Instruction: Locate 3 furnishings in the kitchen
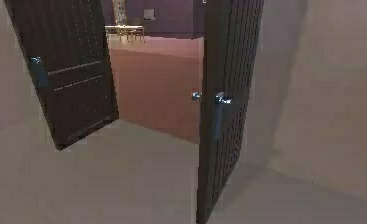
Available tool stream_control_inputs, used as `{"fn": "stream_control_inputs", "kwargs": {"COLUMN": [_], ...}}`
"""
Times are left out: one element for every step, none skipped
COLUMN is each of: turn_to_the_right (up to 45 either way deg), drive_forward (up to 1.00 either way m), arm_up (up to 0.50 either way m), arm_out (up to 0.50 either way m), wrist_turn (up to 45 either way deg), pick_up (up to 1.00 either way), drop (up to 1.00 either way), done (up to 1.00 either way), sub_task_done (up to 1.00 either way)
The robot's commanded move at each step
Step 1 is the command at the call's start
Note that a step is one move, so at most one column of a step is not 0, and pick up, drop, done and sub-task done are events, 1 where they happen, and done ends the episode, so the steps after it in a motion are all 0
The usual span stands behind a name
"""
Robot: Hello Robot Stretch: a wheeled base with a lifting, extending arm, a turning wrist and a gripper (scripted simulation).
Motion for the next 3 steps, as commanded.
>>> {"fn": "stream_control_inputs", "kwargs": {"turn_to_the_right": [-33.0, 0.0, 15.0], "drive_forward": [0.00, 0.70, 0.00], "arm_up": [0.00, 0.00, 0.00], "arm_out": [0.00, 0.00, 0.00], "wrist_turn": [0.0, 0.0, 0.0], "pick_up": [0.00, 0.00, 0.00], "drop": [0.00, 0.00, 0.00], "done": [0.00, 0.00, 0.00], "sub_task_done": [0.00, 0.00, 0.00]}}
